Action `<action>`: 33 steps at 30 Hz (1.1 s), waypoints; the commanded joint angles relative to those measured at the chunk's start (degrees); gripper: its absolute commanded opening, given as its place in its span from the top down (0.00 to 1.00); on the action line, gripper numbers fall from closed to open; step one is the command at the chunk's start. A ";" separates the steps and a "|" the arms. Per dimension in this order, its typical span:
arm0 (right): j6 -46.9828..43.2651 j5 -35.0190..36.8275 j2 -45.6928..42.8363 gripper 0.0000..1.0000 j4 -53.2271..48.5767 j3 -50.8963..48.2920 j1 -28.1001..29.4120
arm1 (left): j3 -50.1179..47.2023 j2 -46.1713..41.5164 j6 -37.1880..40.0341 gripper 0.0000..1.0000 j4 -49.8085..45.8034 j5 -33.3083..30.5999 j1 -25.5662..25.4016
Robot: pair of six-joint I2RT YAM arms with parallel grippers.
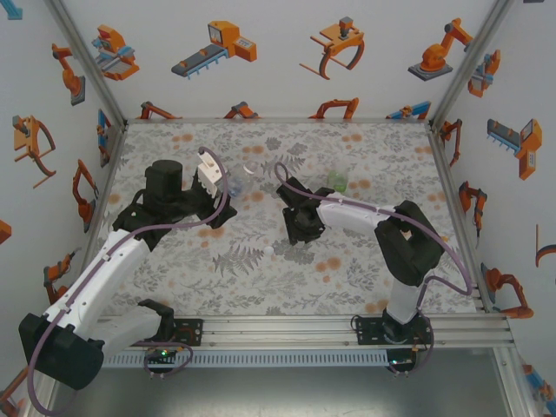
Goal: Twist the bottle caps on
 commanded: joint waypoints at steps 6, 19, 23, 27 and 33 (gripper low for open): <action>-1.28 1.32 -2.24 0.57 -2.80 2.83 -0.16 | 1.44 -0.84 0.33 0.99 -0.84 -0.02 0.21; -1.15 0.18 0.58 0.59 -2.01 2.56 -0.15 | 1.44 -0.94 0.41 0.99 -0.93 -0.21 0.20; -1.02 -0.29 1.33 0.59 -1.34 2.15 -0.15 | 1.46 -0.96 0.43 0.98 -0.98 -0.21 0.18; -0.90 -0.43 1.80 0.59 -0.89 1.90 -0.15 | 1.41 -0.95 0.50 0.99 -1.03 -0.21 0.14; -0.88 -0.50 2.16 0.59 -0.52 1.47 -0.17 | 1.48 -0.97 0.50 0.98 -1.06 -0.19 0.22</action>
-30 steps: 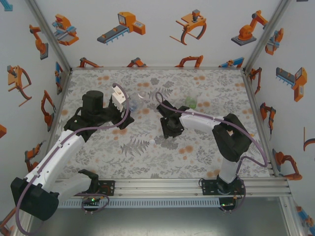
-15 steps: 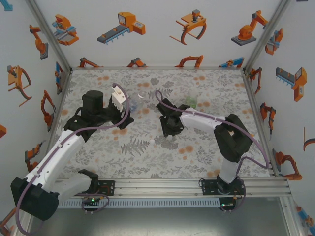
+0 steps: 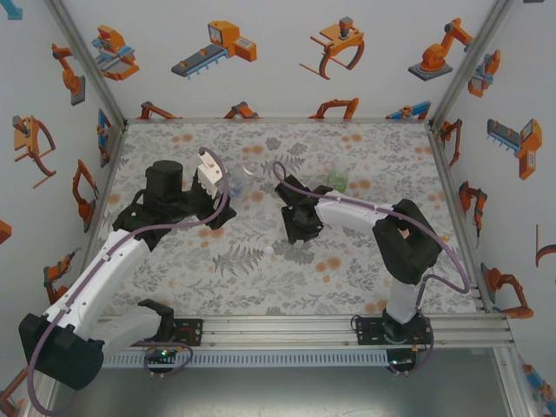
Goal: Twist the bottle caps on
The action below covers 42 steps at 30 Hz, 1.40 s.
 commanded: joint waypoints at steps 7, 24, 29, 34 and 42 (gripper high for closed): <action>-0.32 0.59 -0.02 0.59 -1.24 0.91 -0.16 | 1.47 -0.89 0.48 0.99 -0.03 0.20 0.21; -0.18 -0.20 -1.26 0.59 -2.68 1.87 -0.11 | 1.55 -0.19 0.56 0.98 -0.03 0.29 0.16; -0.27 -0.51 -0.71 0.59 -2.02 1.41 -0.09 | 1.66 0.01 0.58 0.98 -0.06 0.40 0.25; -0.28 -0.58 -0.40 0.59 -1.62 1.07 -0.07 | 1.67 0.24 0.48 0.98 -0.05 0.53 0.19; -0.16 -1.12 -0.02 0.60 -1.05 0.53 -0.06 | 1.83 0.52 0.41 0.98 -0.03 0.82 0.27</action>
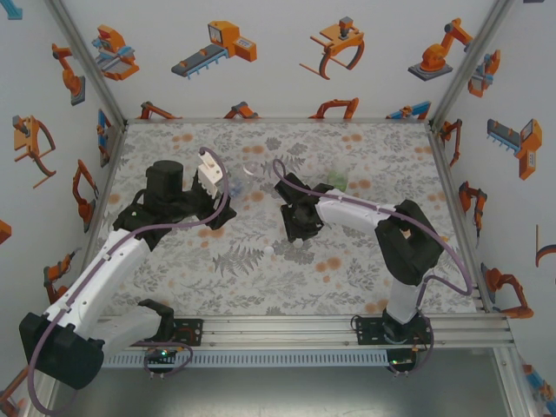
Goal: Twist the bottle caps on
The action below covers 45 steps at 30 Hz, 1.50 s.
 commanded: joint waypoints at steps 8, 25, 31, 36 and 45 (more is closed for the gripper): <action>-0.16 -0.73 1.37 0.60 0.43 -0.98 -0.08 | 1.92 0.39 0.40 0.97 -0.16 0.86 0.23; -0.30 1.22 -1.91 0.59 -1.53 0.38 -0.06 | 2.00 0.61 0.48 0.97 -0.25 0.95 0.23; -0.45 1.41 -1.66 0.56 -1.81 0.41 -0.06 | 2.01 0.58 0.50 0.97 -0.26 1.04 0.27; -0.50 1.56 -1.67 0.56 -1.81 0.33 -0.09 | 2.01 0.64 0.48 0.97 -0.39 1.00 0.20; -0.50 1.67 -2.26 0.55 -1.89 0.39 -0.09 | 1.96 0.54 0.48 0.97 -0.39 1.13 0.20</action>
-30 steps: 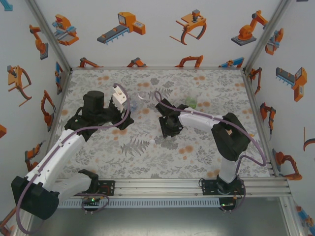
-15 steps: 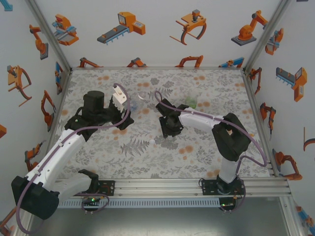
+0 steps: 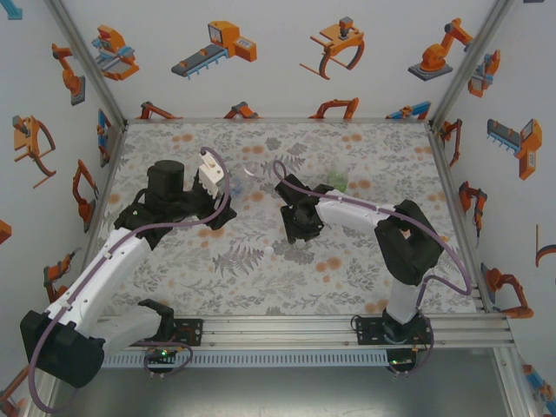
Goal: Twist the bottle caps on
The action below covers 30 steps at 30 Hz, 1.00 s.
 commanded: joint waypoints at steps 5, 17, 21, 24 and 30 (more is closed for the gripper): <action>-0.59 1.15 -2.00 0.53 -1.88 1.18 -0.09 | 2.07 -0.04 0.48 0.97 -0.10 1.21 0.20; -0.40 0.29 -0.16 0.52 -0.68 0.00 -0.06 | 2.07 -0.15 0.48 0.97 -0.23 1.06 0.16; -0.24 -0.09 0.34 0.53 0.20 -0.93 -0.07 | 2.03 -0.14 0.48 0.97 -0.23 0.95 0.17; -0.29 -0.10 0.80 0.54 0.39 -1.22 -0.07 | 2.05 -0.17 0.48 0.97 -0.24 0.95 0.23; -0.14 0.00 1.51 0.55 0.78 -1.51 -0.06 | 2.05 0.00 0.54 0.97 -0.27 0.86 0.18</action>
